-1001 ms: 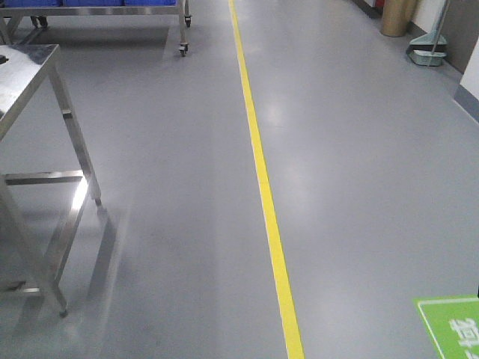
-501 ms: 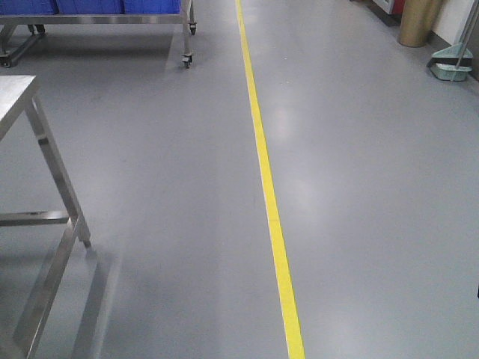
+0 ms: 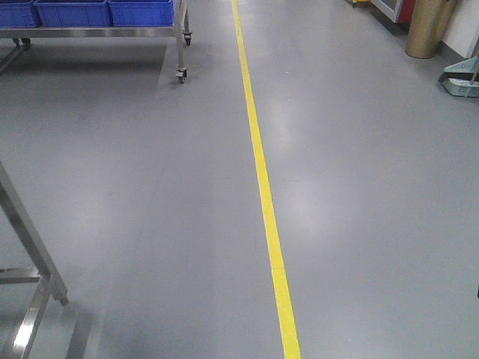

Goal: Move and align brake pads A on conveyor
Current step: 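Drive along the yellow floor line back toward the steel table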

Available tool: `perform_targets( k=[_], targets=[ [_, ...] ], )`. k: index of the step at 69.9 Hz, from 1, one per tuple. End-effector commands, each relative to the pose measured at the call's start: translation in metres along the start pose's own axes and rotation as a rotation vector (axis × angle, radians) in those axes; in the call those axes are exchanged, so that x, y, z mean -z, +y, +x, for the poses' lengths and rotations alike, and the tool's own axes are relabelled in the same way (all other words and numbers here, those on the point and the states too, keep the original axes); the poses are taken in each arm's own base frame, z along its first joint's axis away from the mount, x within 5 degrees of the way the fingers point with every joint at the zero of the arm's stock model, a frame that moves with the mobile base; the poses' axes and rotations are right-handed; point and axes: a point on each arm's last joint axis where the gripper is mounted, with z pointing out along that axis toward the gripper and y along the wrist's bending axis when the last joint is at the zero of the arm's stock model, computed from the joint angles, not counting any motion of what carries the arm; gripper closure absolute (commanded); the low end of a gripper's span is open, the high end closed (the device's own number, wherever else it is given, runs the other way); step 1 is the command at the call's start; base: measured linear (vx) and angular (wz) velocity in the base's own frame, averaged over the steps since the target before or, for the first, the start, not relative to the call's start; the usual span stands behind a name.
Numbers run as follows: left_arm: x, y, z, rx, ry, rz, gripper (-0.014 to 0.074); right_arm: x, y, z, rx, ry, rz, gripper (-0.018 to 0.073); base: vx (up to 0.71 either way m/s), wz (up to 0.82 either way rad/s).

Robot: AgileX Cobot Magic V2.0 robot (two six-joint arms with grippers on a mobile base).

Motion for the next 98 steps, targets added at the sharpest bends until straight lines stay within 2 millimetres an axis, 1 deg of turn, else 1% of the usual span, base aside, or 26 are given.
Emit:
perform_targets(
  k=[1, 50, 98],
  targets=[
    [0.0033, -0.0012, -0.0139, 0.006, -0.085, 0.009, 0.0603, 0.0028, -0.0011, -0.0141, 0.009, -0.089, 0.011, 0.0563, 0.51, 0.01],
    [0.0033, -0.0012, -0.0139, 0.006, -0.085, 0.009, 0.0603, 0.0028, -0.0011, -0.0141, 0.009, -0.089, 0.011, 0.0563, 0.47, 0.03],
    [0.0033, -0.0012, -0.0139, 0.006, -0.085, 0.009, 0.0603, 0.0028, -0.0011, -0.014, 0.009, -0.088, 0.01, 0.0563, 0.37, 0.0]
  ],
)
